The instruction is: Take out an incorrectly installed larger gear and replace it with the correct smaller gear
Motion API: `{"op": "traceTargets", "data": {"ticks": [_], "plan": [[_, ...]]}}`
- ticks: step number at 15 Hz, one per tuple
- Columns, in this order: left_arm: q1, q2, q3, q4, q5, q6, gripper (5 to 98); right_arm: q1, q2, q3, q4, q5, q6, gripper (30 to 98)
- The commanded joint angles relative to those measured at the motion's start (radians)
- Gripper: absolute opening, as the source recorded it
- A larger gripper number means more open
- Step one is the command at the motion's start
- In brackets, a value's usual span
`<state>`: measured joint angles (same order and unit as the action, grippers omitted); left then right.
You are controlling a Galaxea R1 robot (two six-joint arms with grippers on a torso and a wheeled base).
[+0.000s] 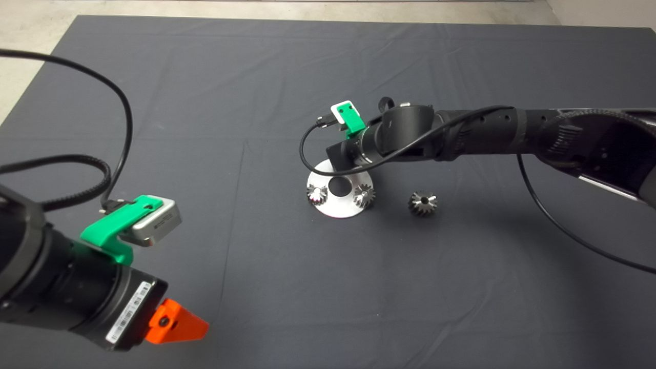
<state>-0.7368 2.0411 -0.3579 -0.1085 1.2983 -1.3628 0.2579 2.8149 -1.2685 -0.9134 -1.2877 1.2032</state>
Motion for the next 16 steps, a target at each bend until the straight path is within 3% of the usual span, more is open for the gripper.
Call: {"op": "traceTargets", "data": {"ticks": [1, 4, 5, 6, 7, 11, 13, 14, 15, 16], "plan": [[-0.006, -0.005, 0.004, -0.013, -0.001, -0.004, 98.1, 0.026, 0.004, 0.012, 0.002, -0.007, -0.001, 43.5], [-0.006, -0.003, 0.002, -0.013, -0.001, -0.004, 98.1, 0.032, -0.005, 0.038, 0.008, -0.013, 0.001, 47.7], [-0.006, -0.003, 0.002, -0.013, -0.001, -0.004, 98.1, 0.051, -0.023, 0.126, 0.055, -0.042, 0.001, 47.8], [-0.006, -0.005, 0.002, -0.013, -0.001, -0.004, 98.1, 0.13, -0.055, 0.215, 0.11, -0.107, 0.007, 47.8], [-0.006, -0.006, 0.001, -0.013, 0.001, -0.004, 98.1, 0.214, -0.087, 0.301, 0.166, -0.153, 0.016, 50.3], [-0.006, -0.031, -0.013, -0.013, 0.007, -0.004, 98.1, 0.476, -0.374, 0.571, 0.607, -0.163, 0.012, 54.9], [-0.006, -0.022, -0.008, -0.014, 0.001, 0.005, 98.1, 0.523, -0.476, 0.648, 0.815, -0.165, 0.015, 57.9], [-0.013, 0.028, 0.005, -0.014, -0.001, 0.013, 98.1, 0.528, -0.531, 0.734, 0.905, -0.162, 0.03, 58.5], [-0.015, 0.069, -0.027, -0.014, 0.02, 0.013, 98.1, 0.529, -0.562, 0.799, 0.939, -0.165, 0.097, 62.7], [-0.015, 0.071, -0.065, -0.014, 0.075, 0.011, 98.1, 0.529, -0.597, 0.858, 0.973, -0.167, 0.177, 62.8]]}}
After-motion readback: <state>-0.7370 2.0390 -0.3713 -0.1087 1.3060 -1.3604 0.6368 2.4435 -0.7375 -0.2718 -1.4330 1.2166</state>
